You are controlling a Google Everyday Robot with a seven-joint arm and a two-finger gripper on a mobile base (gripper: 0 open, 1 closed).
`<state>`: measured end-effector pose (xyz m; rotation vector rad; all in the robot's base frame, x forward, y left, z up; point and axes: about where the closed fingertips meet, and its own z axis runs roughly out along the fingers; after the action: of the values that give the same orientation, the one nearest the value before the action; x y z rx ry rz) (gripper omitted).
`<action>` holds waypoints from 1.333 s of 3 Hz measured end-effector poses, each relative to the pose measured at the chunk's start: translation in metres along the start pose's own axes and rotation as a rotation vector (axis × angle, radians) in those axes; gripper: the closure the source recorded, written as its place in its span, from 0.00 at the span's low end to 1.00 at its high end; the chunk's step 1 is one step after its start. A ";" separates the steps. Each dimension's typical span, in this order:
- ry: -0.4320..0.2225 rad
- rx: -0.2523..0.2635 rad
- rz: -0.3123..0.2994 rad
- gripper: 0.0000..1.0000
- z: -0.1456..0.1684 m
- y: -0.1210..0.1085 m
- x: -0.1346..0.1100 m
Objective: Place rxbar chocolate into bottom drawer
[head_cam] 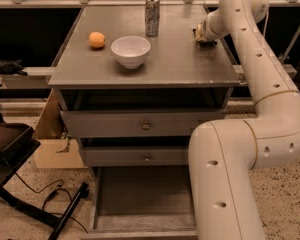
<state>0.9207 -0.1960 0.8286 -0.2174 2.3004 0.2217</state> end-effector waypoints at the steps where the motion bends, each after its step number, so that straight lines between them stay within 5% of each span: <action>1: 0.000 0.000 0.000 1.00 -0.001 0.000 -0.001; 3: -0.198 -0.116 -0.029 1.00 -0.154 -0.004 -0.071; 4: -0.262 -0.149 -0.034 1.00 -0.221 -0.008 -0.087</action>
Offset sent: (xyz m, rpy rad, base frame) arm -0.0980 -0.0554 0.2304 0.1396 -0.2775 0.1124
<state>0.8242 -0.2463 1.0396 -0.2860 2.0208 0.3819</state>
